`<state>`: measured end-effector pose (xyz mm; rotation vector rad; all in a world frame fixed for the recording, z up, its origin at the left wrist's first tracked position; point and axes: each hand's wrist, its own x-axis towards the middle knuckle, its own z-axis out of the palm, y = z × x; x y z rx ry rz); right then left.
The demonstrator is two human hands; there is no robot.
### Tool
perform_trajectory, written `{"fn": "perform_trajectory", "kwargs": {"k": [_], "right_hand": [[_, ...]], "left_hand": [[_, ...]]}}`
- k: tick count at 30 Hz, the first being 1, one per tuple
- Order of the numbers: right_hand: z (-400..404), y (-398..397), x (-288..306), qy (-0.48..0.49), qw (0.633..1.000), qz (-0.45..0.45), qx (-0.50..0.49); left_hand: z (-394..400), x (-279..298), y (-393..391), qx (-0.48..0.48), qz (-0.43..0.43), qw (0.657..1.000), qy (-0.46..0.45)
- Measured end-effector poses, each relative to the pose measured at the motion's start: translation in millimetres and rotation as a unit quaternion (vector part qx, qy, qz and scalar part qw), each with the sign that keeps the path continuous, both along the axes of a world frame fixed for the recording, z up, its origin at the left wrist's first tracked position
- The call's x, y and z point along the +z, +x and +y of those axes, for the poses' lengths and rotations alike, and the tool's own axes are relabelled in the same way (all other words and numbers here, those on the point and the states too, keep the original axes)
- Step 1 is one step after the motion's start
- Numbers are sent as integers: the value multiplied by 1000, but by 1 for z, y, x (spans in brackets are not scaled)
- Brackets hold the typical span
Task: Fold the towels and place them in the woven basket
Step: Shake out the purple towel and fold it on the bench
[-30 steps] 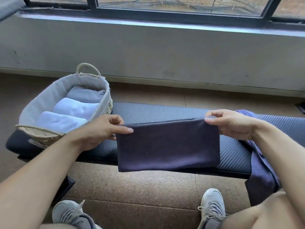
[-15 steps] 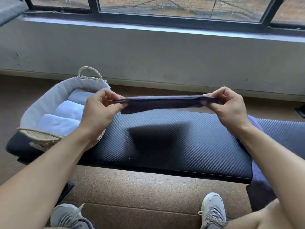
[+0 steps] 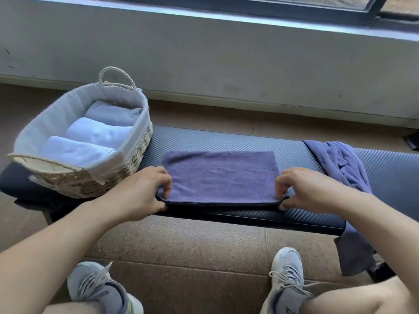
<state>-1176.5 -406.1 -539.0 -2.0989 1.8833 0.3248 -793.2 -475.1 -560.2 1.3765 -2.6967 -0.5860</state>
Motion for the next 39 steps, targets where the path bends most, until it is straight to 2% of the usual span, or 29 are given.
{"fn": "perform_trajectory", "kwargs": {"k": [2,4,7,9,10,14,17,24,26,29,31,35,39], "right_hand": [[2,3,6,32,999,27,-15],[0,8,13,11,999,24,-42],[-9,29,11,-119,989,-54,-76],[-20,47,1,-203,970,-107,-78],[-26,54,-4,-208,968,-117,-72],[-40,68,-36,-132,983,-114,-50],[-35,60,-56,-103,992,-68,-37],[-35,35,-57,-87,993,-27,-68],[-35,45,-51,-101,992,-8,-80],[-39,71,-43,-177,984,-22,-24],[-40,85,-47,-182,982,-49,22],[-44,83,-63,-121,989,-80,15],[-48,81,-66,-122,989,-82,12]], "left_hand": [[1,6,-4,2,-26,1000,15],[0,10,-12,35,24,999,-11],[-7,1,-32,67,121,986,-94],[-13,-9,-46,65,126,984,-105],[-16,-14,-52,61,103,988,-96],[-18,-27,-68,55,-32,997,-41],[-19,-38,-69,64,-79,995,-18],[-21,-40,-65,71,-110,991,-35],[-18,-36,-71,82,-90,991,-55],[-17,-30,-93,65,-28,993,-99],[-15,-33,-108,27,-27,993,-108],[-17,-45,-118,31,-44,997,-56],[-21,-46,-118,28,-50,997,-45]]}}
